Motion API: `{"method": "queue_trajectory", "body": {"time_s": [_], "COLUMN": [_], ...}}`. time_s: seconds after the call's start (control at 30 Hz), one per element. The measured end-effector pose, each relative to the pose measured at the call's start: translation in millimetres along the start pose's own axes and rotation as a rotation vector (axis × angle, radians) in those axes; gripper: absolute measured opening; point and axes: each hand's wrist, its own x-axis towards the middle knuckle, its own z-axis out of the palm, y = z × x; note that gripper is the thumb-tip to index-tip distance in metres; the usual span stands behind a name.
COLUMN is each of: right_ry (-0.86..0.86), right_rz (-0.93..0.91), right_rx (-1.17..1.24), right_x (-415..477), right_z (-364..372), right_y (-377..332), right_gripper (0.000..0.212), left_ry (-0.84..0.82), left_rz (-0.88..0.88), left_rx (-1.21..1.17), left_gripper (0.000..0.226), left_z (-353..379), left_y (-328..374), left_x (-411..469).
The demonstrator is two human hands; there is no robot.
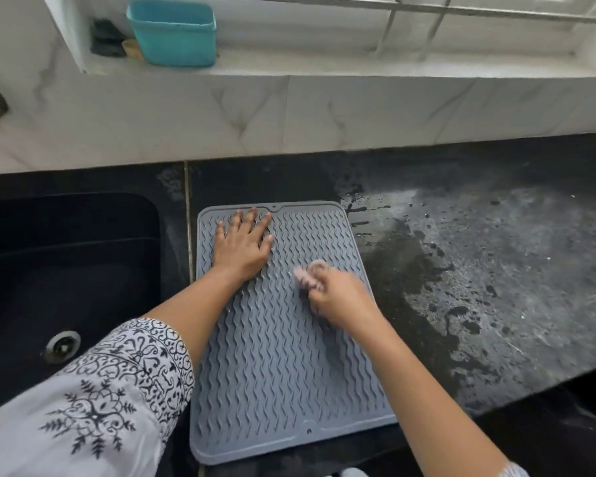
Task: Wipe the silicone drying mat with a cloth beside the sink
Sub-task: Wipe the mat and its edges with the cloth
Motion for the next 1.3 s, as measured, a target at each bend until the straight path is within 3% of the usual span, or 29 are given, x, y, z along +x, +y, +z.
{"method": "queue_trajectory", "body": {"time_s": [0.07, 0.13, 0.27, 0.5, 0.8, 0.87, 0.93, 1.0, 1.1, 1.2, 1.3], "right_ry": [0.202, 0.362, 0.306, 0.275, 0.1, 0.004, -0.037, 0.045, 0.236, 0.153, 0.145], "right_rz": [0.062, 0.019, -0.035, -0.106, -0.118, -0.087, 0.043, 0.162, 0.083, 0.026, -0.003], "right_rx": [0.172, 0.184, -0.048, -0.114, -0.287, -0.245, -0.019, 0.212, 0.092, -0.135, -0.143], "right_x": [24, 55, 95, 121, -27, -32, -15, 13, 63, 88, 90], "right_z": [-13, -6, 37, 33, 35, 22, -3, -21, -5, 30, 38], "right_y": [-1, -4, -2, 5, 17, 12, 1, -8, -19, -20, -9], "right_gripper": [0.034, 0.042, 0.05, 0.055, 0.044, 0.033, 0.027, 0.026, 0.036, 0.059, 0.061], "left_ry": [0.005, 0.016, 0.04, 0.074, 0.041, 0.038, 0.039, 0.049, 0.05, 0.058, 0.066], "left_rz": [0.002, -0.005, -0.033, -0.061, -0.042, -0.04, -0.042, -0.043, -0.043, -0.053, -0.06], "left_rx": [-0.009, -0.004, 0.001, 0.001, 0.005, 0.001, -0.01, -0.007, 0.002, 0.013, 0.011], "left_gripper": [0.055, 0.055, 0.055, 0.056, 0.057, 0.057, 0.057, 0.059, 0.063, 0.063, 0.062], "left_z": [1, 1, 3, 5, 3, 2, 1, 1, 2, 3, 4], "left_y": [0, 0, 3, 2, -1, 0, 1, 0, 0, 1, 1], "left_x": [-1, -1, -3, 0, -2, -3, -3, -3, -2, 0, 0]}}
